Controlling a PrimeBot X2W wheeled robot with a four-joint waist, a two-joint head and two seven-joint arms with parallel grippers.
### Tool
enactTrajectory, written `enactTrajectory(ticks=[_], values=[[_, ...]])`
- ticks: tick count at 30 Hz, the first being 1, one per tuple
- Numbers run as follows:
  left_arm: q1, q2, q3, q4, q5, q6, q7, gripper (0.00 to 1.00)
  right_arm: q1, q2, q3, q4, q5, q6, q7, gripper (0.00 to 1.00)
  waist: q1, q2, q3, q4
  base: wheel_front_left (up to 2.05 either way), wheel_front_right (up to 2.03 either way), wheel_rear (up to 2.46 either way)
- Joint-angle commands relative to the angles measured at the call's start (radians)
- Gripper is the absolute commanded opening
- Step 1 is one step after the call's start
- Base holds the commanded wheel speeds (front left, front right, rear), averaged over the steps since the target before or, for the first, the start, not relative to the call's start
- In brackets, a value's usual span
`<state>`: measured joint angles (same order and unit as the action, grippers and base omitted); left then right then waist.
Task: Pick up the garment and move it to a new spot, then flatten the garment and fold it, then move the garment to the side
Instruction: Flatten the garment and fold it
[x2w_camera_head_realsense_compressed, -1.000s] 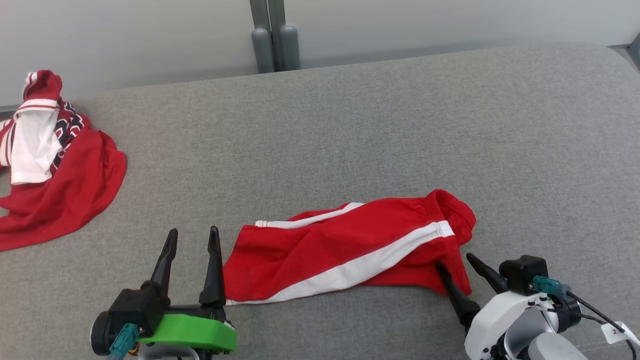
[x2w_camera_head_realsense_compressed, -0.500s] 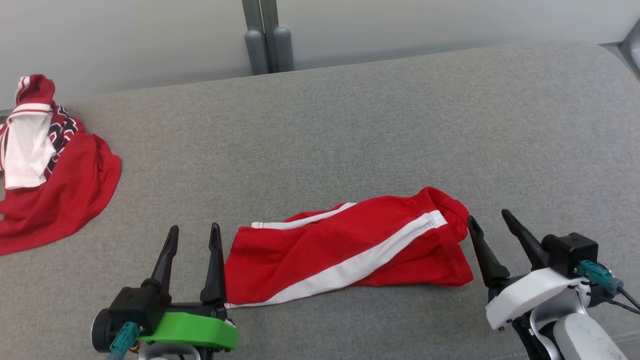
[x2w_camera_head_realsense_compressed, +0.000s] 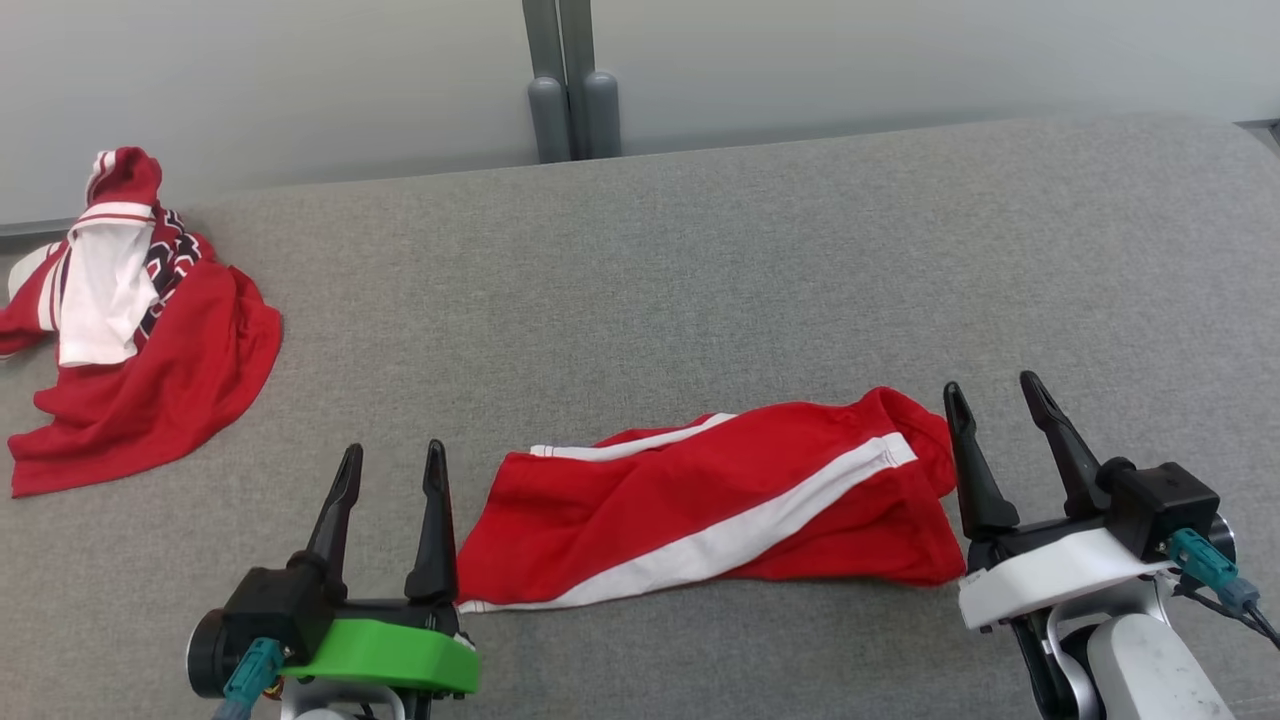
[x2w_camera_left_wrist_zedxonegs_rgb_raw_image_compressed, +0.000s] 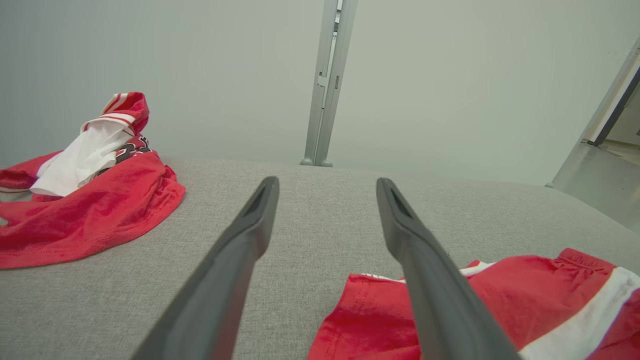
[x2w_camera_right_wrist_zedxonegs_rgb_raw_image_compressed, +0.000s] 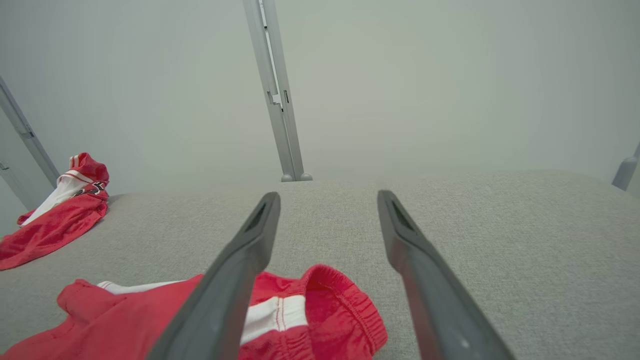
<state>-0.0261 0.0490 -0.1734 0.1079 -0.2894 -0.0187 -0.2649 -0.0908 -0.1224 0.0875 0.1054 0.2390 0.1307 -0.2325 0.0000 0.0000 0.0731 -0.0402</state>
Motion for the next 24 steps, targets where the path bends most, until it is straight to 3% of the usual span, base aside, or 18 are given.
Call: enactTrajectory(ticks=[1,19,24], values=[[0.014,0.003,0.004,0.001,0.004,0.003,0.001,1.00,-0.004,0.007,-0.008,0.002,-0.012,0.000,-0.011,1.00,0.0000,0.0000,-0.007,0.008,0.00,0.00,0.00],[0.042,0.003,0.005,0.003,-0.007,0.011,0.001,1.00,0.002,0.048,-0.018,0.022,-0.061,0.000,-0.034,1.00,0.0000,0.0000,-0.015,0.026,0.00,0.00,0.00],[0.037,0.003,0.004,0.002,-0.006,0.011,0.001,1.00,-0.012,0.012,0.001,0.045,-0.030,0.000,0.039,1.00,0.0000,0.0000,-0.009,0.024,0.00,0.00,0.00]])
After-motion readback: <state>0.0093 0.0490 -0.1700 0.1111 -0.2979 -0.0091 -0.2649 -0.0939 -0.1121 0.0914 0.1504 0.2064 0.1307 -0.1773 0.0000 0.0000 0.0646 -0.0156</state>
